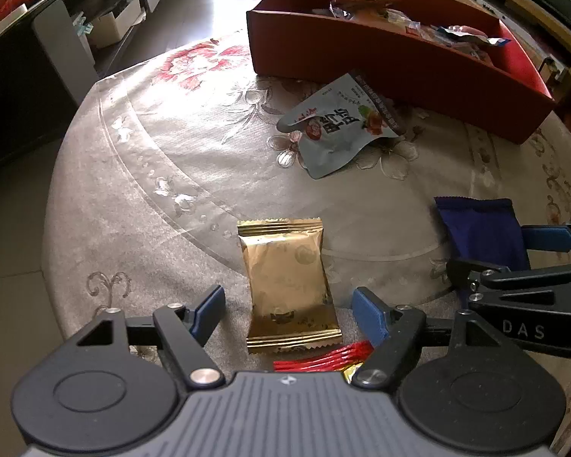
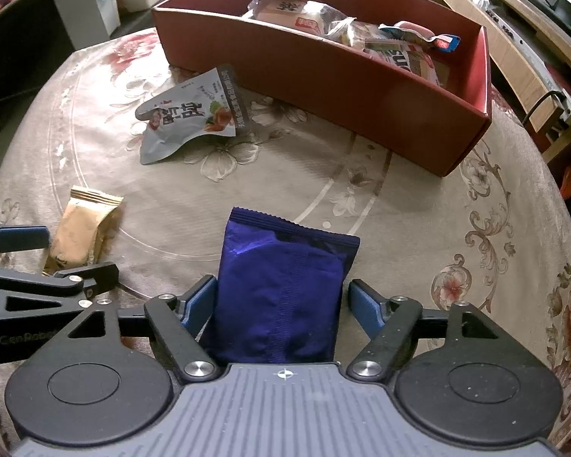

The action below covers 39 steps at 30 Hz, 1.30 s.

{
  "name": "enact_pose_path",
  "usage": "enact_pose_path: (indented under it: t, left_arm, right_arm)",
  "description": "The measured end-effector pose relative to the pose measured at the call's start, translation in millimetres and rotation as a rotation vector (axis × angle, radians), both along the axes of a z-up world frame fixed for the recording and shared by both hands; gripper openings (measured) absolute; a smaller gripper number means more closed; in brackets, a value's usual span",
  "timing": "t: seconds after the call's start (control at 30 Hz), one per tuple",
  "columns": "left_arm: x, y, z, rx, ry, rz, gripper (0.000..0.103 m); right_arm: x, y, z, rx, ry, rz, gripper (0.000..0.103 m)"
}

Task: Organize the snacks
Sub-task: 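Grasp the blue packet with the right tool while the left tool straddles the gold packet, then close the left tool on the gold packet and lift it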

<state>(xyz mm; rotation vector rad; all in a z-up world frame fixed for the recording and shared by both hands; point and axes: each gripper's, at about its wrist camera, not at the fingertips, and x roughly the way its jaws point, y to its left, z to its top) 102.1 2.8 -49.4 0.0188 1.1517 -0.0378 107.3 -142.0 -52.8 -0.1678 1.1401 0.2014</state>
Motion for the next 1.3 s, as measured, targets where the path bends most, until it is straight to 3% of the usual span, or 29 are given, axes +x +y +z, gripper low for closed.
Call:
enact_pose_path:
  t: [0.07, 0.13, 0.17, 0.3, 1.3]
  left_arm:
    - [-0.5, -0.6, 1.2, -0.004, 0.0, -0.003, 0.068]
    - [-1.2, -1.9, 4.2, -0.002, -0.005, -0.006, 0.05]
    - [-1.6, -1.7, 5.7, -0.009, -0.007, -0.008, 0.046]
    - [-1.0, 2.9, 8.8, -0.058, 0.001, 0.003, 0.041]
    - [9.1, 3.8, 59.9, -0.186, -0.142, 0.025, 0.038]
  right_arm:
    - [-0.1, 0.2, 0.3, -0.002, -0.002, 0.002, 0.08]
    - [-0.6, 0.5, 1.5, 0.011, -0.001, 0.009, 0.074]
    - [-1.6, 1.7, 2.3, 0.006, -0.004, 0.017, 0.073]
    - [-6.4, 6.3, 5.6, -0.002, -0.014, 0.044, 0.07]
    - [-3.2, -17.1, 60.5, 0.083, -0.179, -0.013, 0.07]
